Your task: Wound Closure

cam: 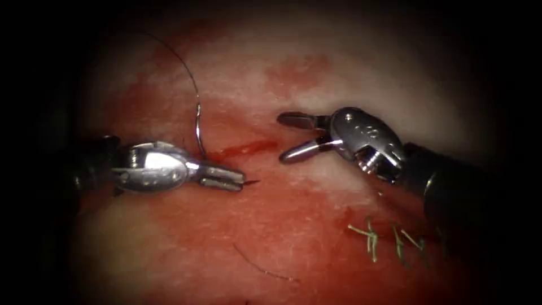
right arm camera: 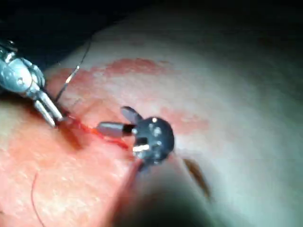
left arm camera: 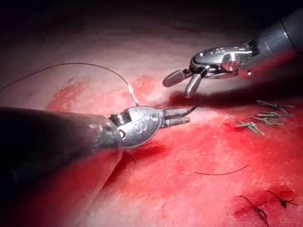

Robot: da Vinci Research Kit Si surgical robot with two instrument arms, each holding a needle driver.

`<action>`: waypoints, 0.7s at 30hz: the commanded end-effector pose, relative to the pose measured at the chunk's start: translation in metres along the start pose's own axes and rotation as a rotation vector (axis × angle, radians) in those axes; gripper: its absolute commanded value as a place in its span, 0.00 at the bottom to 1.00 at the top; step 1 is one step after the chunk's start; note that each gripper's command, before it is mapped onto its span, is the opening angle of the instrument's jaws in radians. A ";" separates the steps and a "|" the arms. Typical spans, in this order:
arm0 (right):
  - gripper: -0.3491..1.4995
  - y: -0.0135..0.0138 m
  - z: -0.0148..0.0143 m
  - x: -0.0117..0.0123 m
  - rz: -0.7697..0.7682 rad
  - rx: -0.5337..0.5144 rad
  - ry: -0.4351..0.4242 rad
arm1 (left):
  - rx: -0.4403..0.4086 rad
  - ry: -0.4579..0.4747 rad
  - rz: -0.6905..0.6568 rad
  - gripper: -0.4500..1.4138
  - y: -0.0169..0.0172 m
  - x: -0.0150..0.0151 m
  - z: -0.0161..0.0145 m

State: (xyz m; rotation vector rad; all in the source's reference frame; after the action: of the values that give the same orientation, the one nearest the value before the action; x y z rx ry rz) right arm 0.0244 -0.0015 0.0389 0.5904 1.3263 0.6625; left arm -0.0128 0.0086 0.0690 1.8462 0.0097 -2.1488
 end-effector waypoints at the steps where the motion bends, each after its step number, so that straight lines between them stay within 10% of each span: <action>1: 0.76 0.0011 0.0017 0.0005 0.023 0.023 0.009 | -0.011 0.014 0.028 0.00 -0.0003 -0.0006 0.0006; 21: 0.72 -0.0010 0.0071 0.0013 0.271 0.299 0.160 | -0.040 0.062 0.224 0.00 -0.0007 -0.0008 0.0009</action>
State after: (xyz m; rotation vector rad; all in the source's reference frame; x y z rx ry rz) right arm 0.0307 -0.0018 0.0381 0.9884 1.5248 0.7527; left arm -0.0131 0.0090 0.0691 1.7970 -0.1314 -1.9270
